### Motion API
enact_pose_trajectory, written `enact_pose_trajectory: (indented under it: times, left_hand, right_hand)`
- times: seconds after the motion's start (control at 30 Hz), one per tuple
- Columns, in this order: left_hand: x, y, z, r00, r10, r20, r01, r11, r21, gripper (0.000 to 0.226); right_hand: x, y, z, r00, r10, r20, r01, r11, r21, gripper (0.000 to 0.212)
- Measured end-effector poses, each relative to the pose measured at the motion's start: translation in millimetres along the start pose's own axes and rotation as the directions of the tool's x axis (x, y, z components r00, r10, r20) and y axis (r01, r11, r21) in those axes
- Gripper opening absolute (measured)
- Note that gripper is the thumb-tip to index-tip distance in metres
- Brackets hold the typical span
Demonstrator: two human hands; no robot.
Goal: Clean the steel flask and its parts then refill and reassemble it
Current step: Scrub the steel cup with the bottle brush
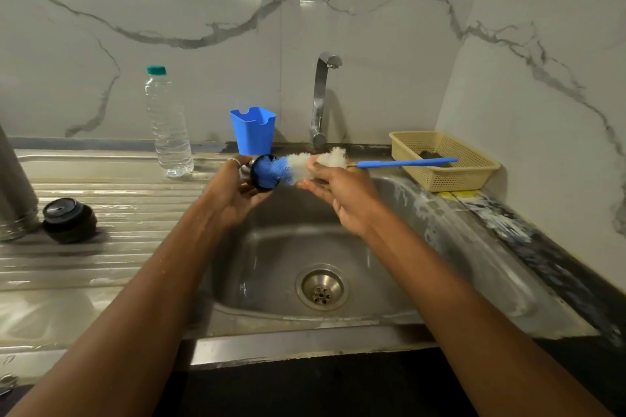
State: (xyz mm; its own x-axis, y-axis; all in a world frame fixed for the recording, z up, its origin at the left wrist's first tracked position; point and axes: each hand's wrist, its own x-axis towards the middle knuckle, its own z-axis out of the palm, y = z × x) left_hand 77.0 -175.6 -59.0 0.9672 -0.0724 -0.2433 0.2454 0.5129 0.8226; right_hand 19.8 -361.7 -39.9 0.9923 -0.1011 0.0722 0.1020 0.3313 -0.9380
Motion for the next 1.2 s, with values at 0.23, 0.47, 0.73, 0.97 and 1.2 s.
enact_pose_trajectory:
  times: [0.23, 0.47, 0.73, 0.97, 1.2]
  left_hand:
    - [3, -3, 11, 1.0, -0.027, 0.014, 0.026, 0.994, 0.11, 0.045]
    - [8, -5, 1, 0.998, 0.058, -0.014, -0.057, 0.995, 0.076, 0.046]
    - [9, -7, 13, 0.998, 0.047, 0.034, -0.051, 0.991, 0.121, 0.042]
    - [11, -5, 2, 1.0, 0.026, 0.0, -0.026, 0.998, 0.055, 0.036]
    - [15, -5, 6, 1.0, 0.018, 0.004, -0.019, 0.996, 0.087, 0.046]
  right_hand:
    - [0, -6, -11, 0.784, -0.25, 0.568, 0.62, 0.358, -0.699, 0.033]
    - [-3, 9, 4, 0.995, 0.096, 0.039, -0.1, 0.986, 0.131, 0.024]
    - [13, 14, -5, 0.812, -0.313, 0.492, 0.583, 0.438, -0.684, 0.039]
    - [6, 8, -3, 1.0, -0.003, -0.031, 0.004, 1.0, 0.018, 0.022]
    - [2, 8, 0, 0.904, -0.209, 0.373, 0.421, 0.586, -0.692, 0.037]
